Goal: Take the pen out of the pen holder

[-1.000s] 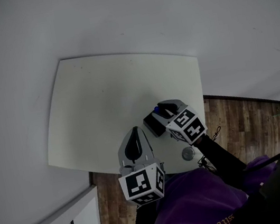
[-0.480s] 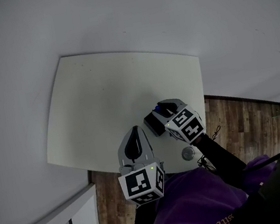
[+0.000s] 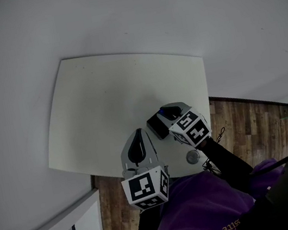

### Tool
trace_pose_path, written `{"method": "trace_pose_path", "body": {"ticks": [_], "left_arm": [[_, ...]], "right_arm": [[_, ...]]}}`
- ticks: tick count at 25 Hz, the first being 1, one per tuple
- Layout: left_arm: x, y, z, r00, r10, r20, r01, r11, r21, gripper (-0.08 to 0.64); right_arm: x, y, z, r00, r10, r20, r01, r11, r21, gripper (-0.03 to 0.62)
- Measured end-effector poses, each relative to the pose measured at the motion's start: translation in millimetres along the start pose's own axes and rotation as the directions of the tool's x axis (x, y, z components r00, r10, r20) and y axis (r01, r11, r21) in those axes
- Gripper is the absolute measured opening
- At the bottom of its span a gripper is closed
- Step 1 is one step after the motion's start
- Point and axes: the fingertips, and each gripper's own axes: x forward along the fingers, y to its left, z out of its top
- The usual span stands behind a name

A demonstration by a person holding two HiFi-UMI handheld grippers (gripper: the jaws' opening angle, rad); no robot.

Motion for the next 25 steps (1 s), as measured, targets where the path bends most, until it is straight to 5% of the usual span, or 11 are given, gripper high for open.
{"method": "trace_pose_path", "body": {"ticks": [25], "left_arm": [[-14,-13,8,0.999,-0.024,0.042,0.023,1.000,0.020,0.006]], "right_arm": [[-51,9,39,0.988,-0.020,0.155,0.015,0.999,0.033,0.072]]}}
